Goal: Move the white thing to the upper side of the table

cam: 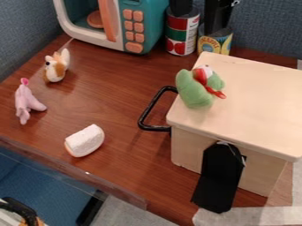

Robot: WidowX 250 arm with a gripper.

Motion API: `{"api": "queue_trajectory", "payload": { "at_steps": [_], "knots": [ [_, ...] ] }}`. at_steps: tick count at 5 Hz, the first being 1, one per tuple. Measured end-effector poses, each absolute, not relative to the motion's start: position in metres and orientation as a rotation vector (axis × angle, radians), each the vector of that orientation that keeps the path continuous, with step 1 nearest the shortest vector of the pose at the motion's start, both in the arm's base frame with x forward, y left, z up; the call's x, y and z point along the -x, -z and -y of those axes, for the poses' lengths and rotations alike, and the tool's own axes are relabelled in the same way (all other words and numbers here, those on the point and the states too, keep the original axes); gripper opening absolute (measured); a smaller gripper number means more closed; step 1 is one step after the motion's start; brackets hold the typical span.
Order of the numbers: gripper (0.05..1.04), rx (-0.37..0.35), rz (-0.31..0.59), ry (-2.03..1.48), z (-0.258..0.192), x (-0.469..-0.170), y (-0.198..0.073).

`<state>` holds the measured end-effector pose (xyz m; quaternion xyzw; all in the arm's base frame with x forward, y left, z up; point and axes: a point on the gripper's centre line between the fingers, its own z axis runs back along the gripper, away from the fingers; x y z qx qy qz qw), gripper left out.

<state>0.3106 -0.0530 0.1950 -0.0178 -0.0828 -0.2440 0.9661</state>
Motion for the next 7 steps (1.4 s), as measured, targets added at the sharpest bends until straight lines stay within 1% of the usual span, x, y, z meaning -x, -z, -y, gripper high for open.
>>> {"api": "queue_trajectory", "payload": {
  "at_steps": [1, 2, 3, 4, 5, 6, 7],
  "knots": [
    [0.999, 0.036, 0.133, 0.496, 0.052, -0.309, -0.184],
    [0.999, -0.002, 0.078, 0.459, 0.022, -0.296, -0.163],
    [0.999, -0.007, 0.127, 0.429, 0.003, -0.271, -0.166],
    [0.999, -0.022, 0.117, 0.389, -0.020, -0.248, -0.150],
    [0.999, -0.018, 0.071, 0.377, -0.036, -0.230, -0.110],
    [0.999, -0.046, 0.074, 0.409, -0.051, -0.222, -0.084],
    [0.999, -0.049, 0.067, 0.395, -0.070, -0.218, -0.066]
  ]
}}
